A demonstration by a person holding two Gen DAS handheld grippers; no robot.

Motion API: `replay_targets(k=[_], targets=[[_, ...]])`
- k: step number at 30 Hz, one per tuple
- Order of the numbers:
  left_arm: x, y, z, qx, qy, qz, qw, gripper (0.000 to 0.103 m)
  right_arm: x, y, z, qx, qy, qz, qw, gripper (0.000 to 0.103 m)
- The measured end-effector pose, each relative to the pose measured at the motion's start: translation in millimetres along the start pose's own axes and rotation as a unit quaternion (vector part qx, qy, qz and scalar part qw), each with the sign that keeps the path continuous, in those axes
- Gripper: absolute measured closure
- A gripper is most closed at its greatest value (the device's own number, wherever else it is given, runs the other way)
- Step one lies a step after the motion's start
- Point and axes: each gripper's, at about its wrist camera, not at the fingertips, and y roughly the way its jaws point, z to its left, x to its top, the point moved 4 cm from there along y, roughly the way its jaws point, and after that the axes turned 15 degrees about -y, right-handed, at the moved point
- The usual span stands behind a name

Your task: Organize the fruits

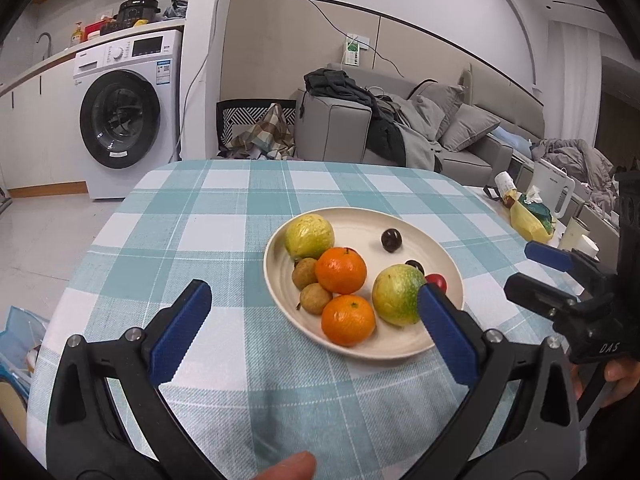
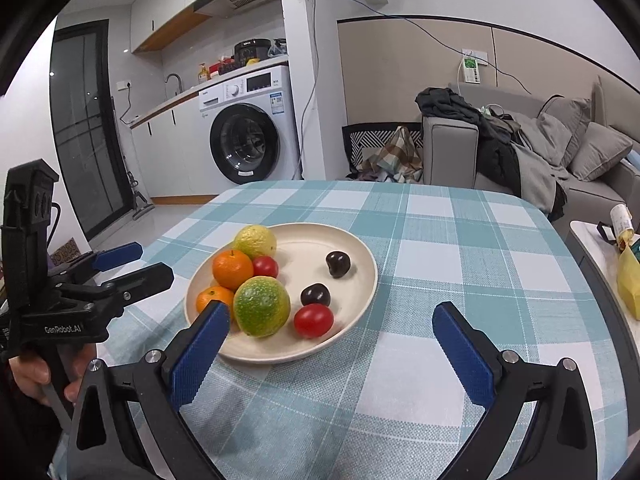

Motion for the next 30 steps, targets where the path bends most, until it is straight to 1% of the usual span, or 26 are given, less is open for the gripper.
replay_targets(k=[7,12,23,30], targets=[[-13,-22,0,0.007,0.016,-0.014,0.9997,0.0,-3,-9,9,0.02,-0.001,-0.019,1.0,0.0],[-19,-26,-7,0.008,0.032,-0.017,0.9993,0.0,-5,-12,15,0.024,-0.01,-0.029,0.999,0.0],[-20,-31,-10,0.001,0.029,-0.022,0.9993,0.001,-5,-18,12,0.032,-0.001,-0.049,0.998,0.0],[-19,-29,-8,-0.001,0.026,-0.019,0.9995,0.0,-6,-17,7,0.034,0.014,-0.049,0.998,0.0]])
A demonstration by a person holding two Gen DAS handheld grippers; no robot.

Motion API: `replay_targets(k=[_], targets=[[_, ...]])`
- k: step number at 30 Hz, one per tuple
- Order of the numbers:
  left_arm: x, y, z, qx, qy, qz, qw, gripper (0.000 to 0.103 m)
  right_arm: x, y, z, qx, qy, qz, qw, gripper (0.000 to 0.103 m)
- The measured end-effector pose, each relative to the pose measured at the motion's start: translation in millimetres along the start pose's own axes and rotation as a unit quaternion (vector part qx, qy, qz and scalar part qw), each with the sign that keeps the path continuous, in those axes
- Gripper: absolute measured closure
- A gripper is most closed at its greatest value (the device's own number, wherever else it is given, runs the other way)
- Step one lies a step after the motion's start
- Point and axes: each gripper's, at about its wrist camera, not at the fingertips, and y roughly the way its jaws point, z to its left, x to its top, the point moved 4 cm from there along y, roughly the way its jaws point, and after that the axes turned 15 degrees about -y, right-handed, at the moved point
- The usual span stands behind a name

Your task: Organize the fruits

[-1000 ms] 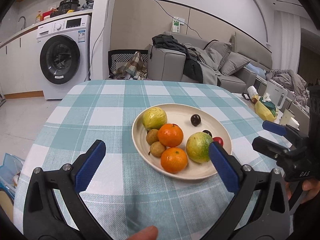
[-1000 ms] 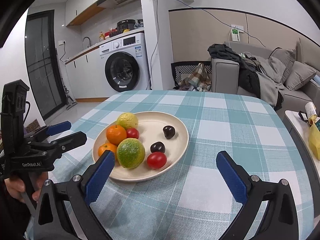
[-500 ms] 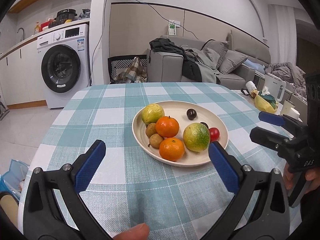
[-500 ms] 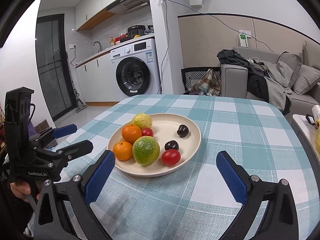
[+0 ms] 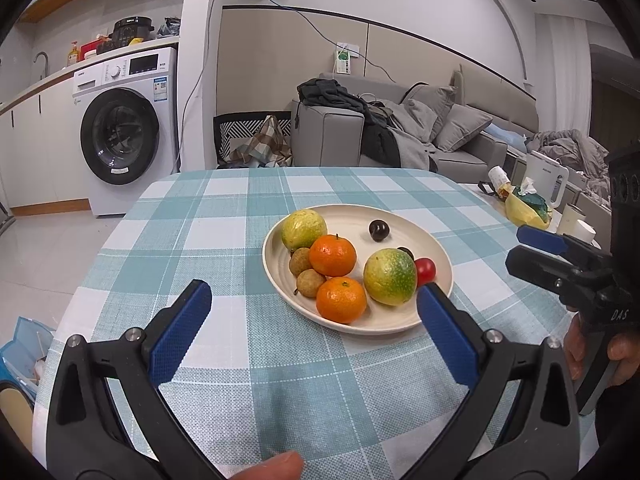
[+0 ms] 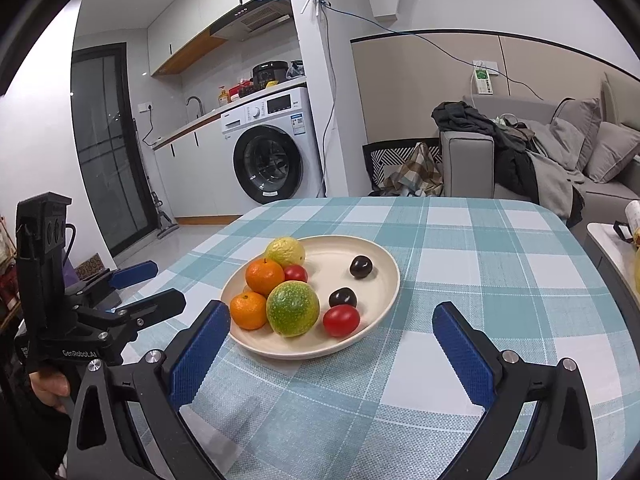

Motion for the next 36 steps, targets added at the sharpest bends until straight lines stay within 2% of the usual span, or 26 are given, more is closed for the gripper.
replay_targets(k=[36], targets=[[-0.5,7.8,2.0,-0.001,-0.003,0.004,1.0,0.0,1.7,-2.2,4.4,0.001,-0.011,-0.004,1.0,0.0]])
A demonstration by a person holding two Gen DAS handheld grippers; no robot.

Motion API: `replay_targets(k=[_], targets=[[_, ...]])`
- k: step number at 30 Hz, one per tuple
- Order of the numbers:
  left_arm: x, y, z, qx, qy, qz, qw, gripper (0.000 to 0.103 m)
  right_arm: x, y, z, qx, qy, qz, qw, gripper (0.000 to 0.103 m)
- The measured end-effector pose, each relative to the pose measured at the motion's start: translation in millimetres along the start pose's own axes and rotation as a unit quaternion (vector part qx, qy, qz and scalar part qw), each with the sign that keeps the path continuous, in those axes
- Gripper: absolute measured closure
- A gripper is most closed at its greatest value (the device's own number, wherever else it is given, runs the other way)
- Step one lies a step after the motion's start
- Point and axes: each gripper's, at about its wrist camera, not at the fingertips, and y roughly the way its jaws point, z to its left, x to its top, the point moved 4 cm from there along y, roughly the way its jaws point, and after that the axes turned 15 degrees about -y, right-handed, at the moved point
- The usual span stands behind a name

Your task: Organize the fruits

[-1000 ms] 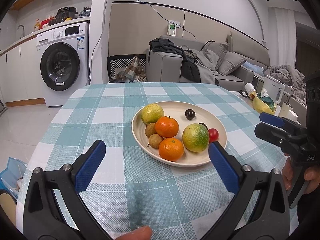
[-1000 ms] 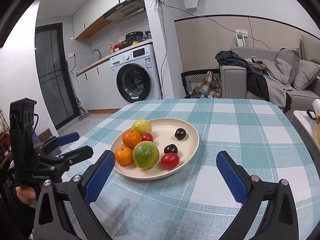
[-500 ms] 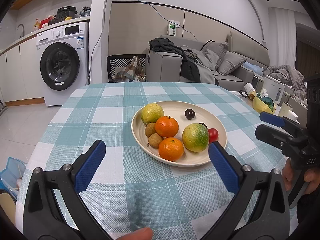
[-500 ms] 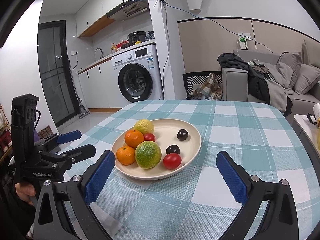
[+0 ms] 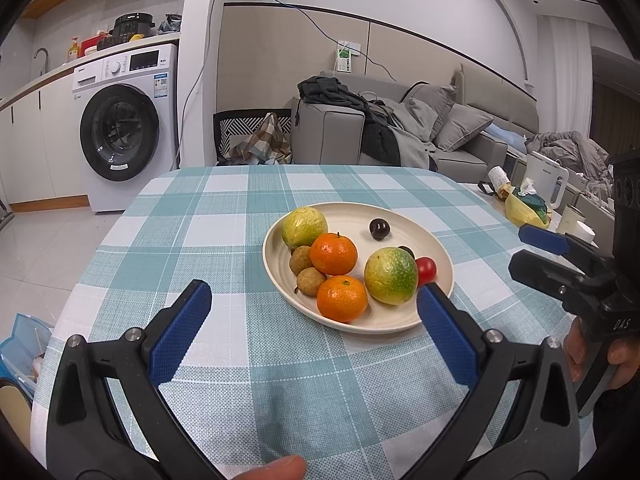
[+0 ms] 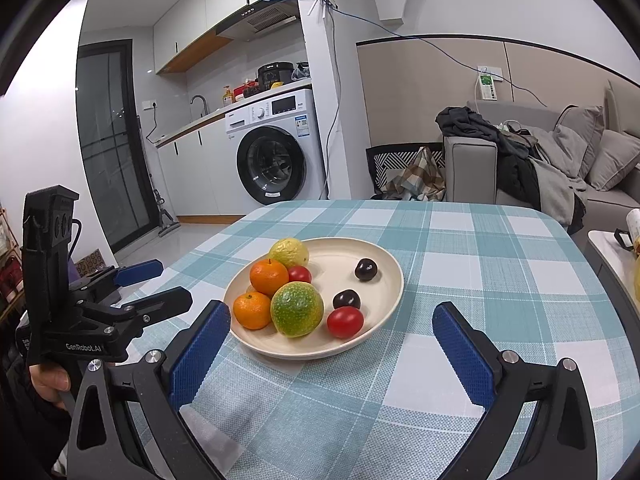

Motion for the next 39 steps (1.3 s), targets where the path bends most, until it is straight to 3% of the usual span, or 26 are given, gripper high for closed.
replay_targets(k=[39], targets=[[-0.9,0.8,0.5,0.0,-0.004,0.004,1.0,0.0,1.9,-0.3,2.4,0.001,-0.005,0.0,1.0,0.0]])
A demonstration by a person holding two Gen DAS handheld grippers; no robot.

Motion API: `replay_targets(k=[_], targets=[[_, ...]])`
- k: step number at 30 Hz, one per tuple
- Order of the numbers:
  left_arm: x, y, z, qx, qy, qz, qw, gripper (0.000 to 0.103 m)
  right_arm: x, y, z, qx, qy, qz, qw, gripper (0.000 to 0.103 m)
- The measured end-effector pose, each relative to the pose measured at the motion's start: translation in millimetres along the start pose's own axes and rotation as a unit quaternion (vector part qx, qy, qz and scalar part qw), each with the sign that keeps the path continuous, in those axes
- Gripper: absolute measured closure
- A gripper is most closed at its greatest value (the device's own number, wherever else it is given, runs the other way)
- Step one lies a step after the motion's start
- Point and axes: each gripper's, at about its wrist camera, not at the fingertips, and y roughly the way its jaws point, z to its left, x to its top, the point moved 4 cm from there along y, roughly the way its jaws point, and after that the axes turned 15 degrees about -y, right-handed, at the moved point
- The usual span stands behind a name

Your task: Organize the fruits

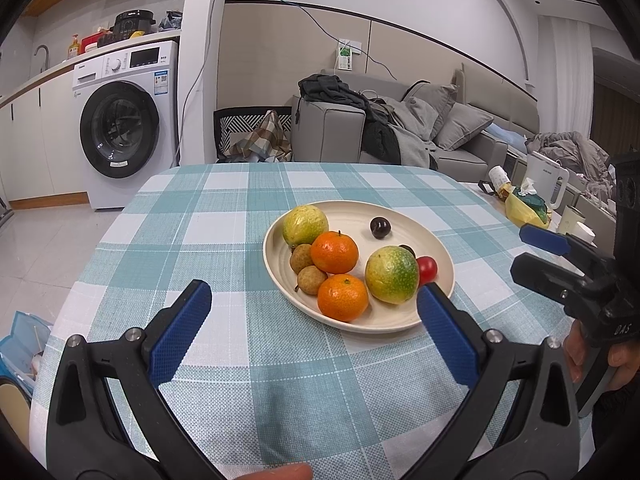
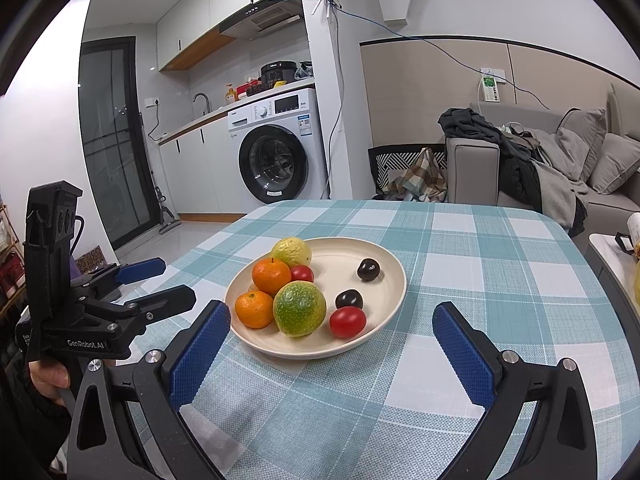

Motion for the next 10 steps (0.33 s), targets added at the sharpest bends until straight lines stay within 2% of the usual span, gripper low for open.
replay_targets(k=[10], targets=[[0.5,-1.6,-2.0,-0.001,0.003,-0.005,1.0,0.0,0.0,-0.2,0.4,0.0,-0.001,0.0,1.0,0.0]])
